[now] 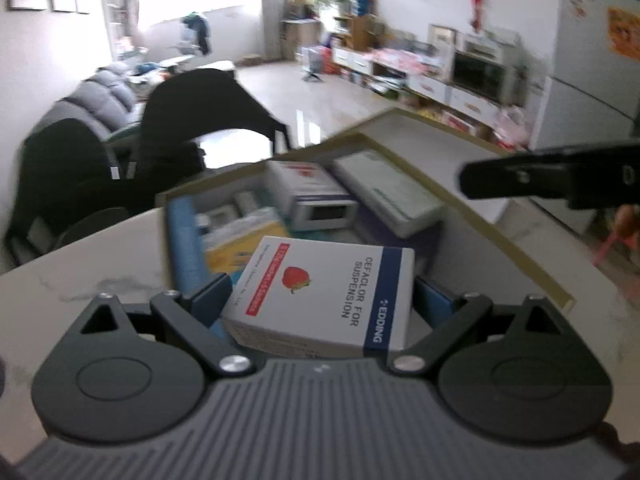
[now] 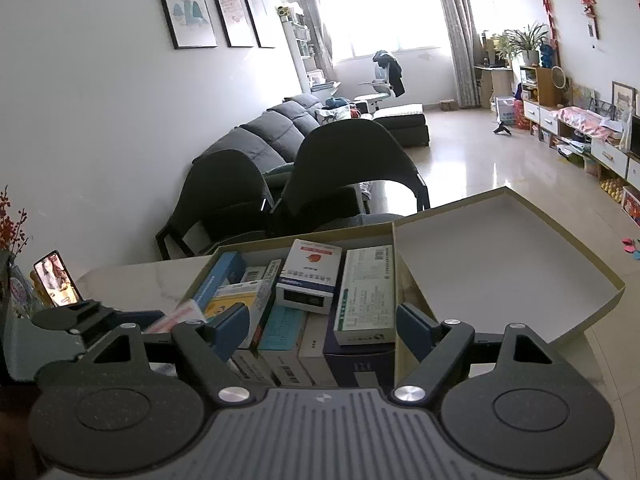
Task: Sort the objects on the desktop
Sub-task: 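Carry the strawberry box with the left gripper over the beige box, then lower the strawberry box into the beige box and open the left gripper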
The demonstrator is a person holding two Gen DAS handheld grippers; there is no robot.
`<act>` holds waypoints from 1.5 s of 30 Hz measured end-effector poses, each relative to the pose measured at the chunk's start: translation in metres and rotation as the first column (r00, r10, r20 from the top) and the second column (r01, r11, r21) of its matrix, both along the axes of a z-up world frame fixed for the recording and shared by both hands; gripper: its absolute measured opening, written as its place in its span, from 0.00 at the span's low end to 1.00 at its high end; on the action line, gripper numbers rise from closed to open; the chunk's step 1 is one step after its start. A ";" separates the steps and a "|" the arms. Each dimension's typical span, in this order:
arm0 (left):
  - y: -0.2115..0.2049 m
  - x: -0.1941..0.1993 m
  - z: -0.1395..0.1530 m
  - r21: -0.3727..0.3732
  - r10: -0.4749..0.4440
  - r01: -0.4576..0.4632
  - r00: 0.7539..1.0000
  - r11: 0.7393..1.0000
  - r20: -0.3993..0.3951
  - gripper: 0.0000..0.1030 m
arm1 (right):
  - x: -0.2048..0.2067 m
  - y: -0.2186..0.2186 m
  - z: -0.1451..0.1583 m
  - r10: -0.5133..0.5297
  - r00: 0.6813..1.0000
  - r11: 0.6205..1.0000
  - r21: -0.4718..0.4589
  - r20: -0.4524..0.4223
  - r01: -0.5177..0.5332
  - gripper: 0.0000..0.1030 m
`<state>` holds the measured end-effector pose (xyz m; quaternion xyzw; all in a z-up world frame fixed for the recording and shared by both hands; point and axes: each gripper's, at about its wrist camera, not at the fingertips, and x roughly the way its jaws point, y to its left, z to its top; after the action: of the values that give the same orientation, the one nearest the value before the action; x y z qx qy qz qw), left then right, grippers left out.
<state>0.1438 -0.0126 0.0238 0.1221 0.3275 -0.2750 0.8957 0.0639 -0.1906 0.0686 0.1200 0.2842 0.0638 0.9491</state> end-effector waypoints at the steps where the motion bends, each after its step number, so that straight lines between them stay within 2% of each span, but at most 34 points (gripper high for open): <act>1: -0.005 0.002 -0.002 0.000 -0.014 0.014 1.000 1.000 -0.015 0.94 | 0.000 -0.002 0.000 -0.003 1.000 1.000 0.001 -0.001 0.003 0.81; 5: -0.019 0.006 -0.012 0.019 -0.033 0.034 0.997 0.999 -0.072 0.94 | -0.002 -0.008 -0.002 -0.014 1.000 1.000 0.006 -0.004 0.014 0.81; 8: -0.025 0.015 -0.021 0.027 -0.012 0.015 0.993 1.000 -0.121 0.94 | -0.002 -0.012 -0.004 -0.022 1.000 1.000 0.007 -0.007 0.022 0.81; 14: -0.033 0.026 -0.032 -0.002 0.022 -0.023 0.980 1.000 -0.196 0.95 | 0.000 -0.015 -0.008 -0.028 0.999 1.000 0.012 -0.014 0.028 0.81; 19: -0.031 0.027 -0.034 -0.001 0.050 -0.051 0.973 0.999 -0.224 0.96 | -0.001 -0.013 -0.009 -0.022 1.000 1.000 0.010 -0.020 0.023 0.82; 28: -0.018 0.023 -0.027 -0.029 0.074 -0.083 0.973 0.996 -0.220 0.98 | -0.001 -0.013 -0.009 -0.033 0.999 0.999 0.011 -0.017 0.033 0.83; 38: -0.022 0.004 -0.014 -0.007 0.112 -0.114 0.987 0.993 -0.118 1.00 | -0.008 -0.028 -0.011 -0.091 0.996 0.995 0.030 -0.017 0.092 0.84; 45: -0.026 -0.004 -0.005 -0.005 0.152 -0.153 0.986 0.988 -0.068 1.00 | -0.011 -0.038 -0.015 -0.122 0.992 0.992 0.041 -0.023 0.123 0.86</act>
<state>0.1396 -0.0387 0.0190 0.0830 0.3643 -0.2112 0.9032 0.0532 -0.2285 0.0532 0.1580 0.2846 0.0104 0.9455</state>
